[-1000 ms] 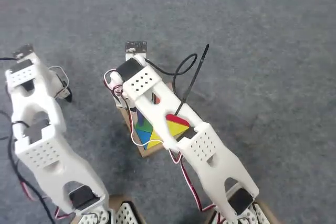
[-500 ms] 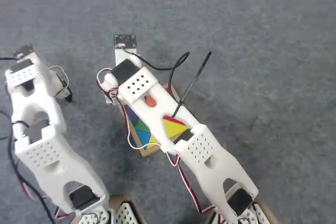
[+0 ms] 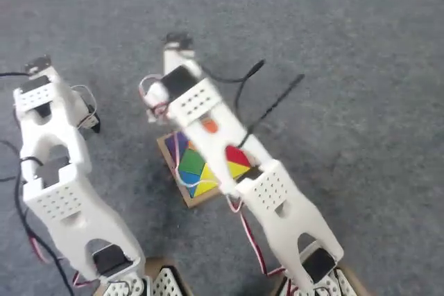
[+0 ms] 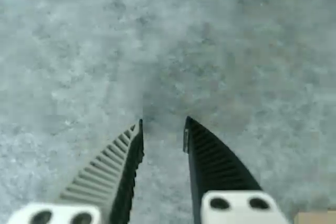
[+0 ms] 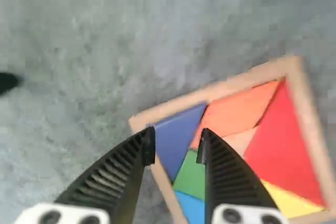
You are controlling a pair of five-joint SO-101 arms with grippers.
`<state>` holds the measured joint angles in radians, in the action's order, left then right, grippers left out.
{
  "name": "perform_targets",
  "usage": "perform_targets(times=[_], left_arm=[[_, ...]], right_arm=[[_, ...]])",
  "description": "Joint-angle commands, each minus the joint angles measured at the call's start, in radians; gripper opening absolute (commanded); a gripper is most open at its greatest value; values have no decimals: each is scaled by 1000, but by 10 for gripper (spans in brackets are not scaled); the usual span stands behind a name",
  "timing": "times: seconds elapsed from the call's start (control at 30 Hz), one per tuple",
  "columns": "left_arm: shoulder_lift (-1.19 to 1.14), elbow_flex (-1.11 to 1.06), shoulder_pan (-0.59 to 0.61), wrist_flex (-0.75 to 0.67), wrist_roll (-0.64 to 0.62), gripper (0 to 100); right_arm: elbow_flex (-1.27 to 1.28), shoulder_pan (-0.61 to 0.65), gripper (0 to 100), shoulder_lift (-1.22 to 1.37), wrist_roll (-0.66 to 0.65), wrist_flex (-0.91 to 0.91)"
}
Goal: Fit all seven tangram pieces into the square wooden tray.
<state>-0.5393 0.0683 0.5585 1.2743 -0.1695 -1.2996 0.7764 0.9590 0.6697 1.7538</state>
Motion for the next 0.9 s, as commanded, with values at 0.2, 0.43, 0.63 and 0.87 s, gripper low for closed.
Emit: perform_targets(times=[0.2, 0.43, 0.63, 0.87], left_arm=[[259, -84, -301, 9, 311, 126], [473, -170, -427, 49, 450, 73], [595, -348, -537, 28, 489, 19], [611, -584, -557, -255, 473, 22]], right_arm=[[3, -179, 7, -335, -255, 48], [227, -438, 7, -673, -377, 48], [752, -567, 7, -1023, -390, -22], [1740, -713, 8, -1440, -531, -573]])
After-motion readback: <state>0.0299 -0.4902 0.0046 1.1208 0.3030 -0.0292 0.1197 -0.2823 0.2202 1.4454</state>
